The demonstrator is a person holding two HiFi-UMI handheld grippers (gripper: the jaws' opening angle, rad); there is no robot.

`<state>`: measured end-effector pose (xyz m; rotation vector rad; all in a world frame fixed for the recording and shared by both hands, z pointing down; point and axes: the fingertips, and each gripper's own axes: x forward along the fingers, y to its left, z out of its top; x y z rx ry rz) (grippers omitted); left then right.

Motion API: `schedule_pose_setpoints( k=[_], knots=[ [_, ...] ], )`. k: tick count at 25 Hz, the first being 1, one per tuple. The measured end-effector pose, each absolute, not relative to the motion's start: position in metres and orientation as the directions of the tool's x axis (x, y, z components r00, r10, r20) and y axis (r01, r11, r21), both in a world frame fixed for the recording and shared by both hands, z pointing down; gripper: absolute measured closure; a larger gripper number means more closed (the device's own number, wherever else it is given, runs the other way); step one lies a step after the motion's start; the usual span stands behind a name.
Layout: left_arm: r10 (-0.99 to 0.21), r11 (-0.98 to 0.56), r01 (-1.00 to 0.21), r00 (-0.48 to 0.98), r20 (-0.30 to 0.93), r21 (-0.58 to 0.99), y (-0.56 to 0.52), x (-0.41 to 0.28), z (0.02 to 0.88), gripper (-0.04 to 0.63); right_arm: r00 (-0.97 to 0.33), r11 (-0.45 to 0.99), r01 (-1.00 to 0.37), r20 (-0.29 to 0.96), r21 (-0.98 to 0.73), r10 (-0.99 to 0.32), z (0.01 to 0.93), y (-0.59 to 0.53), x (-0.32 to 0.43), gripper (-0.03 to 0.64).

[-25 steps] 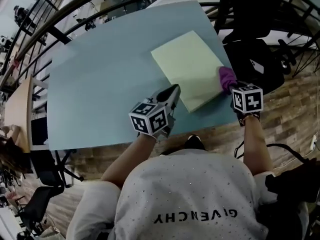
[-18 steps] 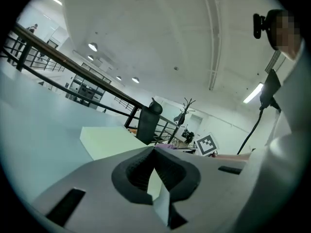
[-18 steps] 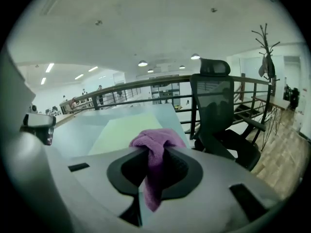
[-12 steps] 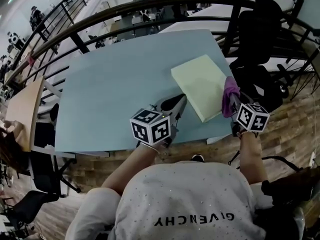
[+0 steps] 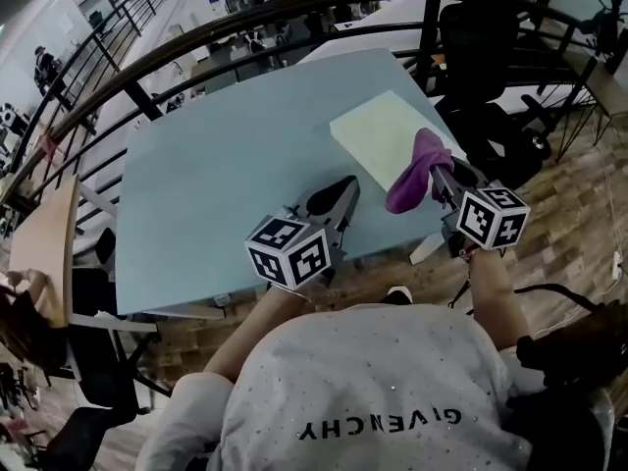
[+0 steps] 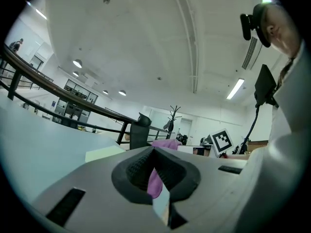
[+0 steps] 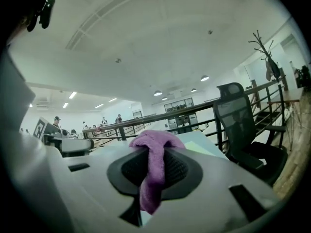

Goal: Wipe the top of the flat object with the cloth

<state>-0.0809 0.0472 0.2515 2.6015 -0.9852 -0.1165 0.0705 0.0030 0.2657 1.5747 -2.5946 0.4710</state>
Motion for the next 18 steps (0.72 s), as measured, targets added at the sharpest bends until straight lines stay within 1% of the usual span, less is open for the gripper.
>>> schedule_pose_setpoints(
  k=[6, 10, 18],
  knots=[
    [-0.675, -0.683, -0.649, 0.736, 0.05, 0.335, 0.065, -0.112, 0.251, 0.595, -0.455, 0.405, -0.882, 0.22, -0.239, -0.863, 0.274, 0.038, 0.052, 0.568],
    [-0.69, -0.669, -0.662, 0.722, 0.05, 0.339, 0.067, -0.132, 0.251, 0.595, -0.454, 0.399, -0.884, 0.244, -0.245, -0.857, 0.285, 0.048, 0.038, 0.569],
    [-0.682, -0.67, -0.653, 0.729, 0.054, 0.354, 0.071, -0.135, 0.253, 0.595, -0.479, 0.421, -0.871, 0.252, -0.252, -0.841, 0.288, 0.054, 0.026, 0.569]
  ],
)
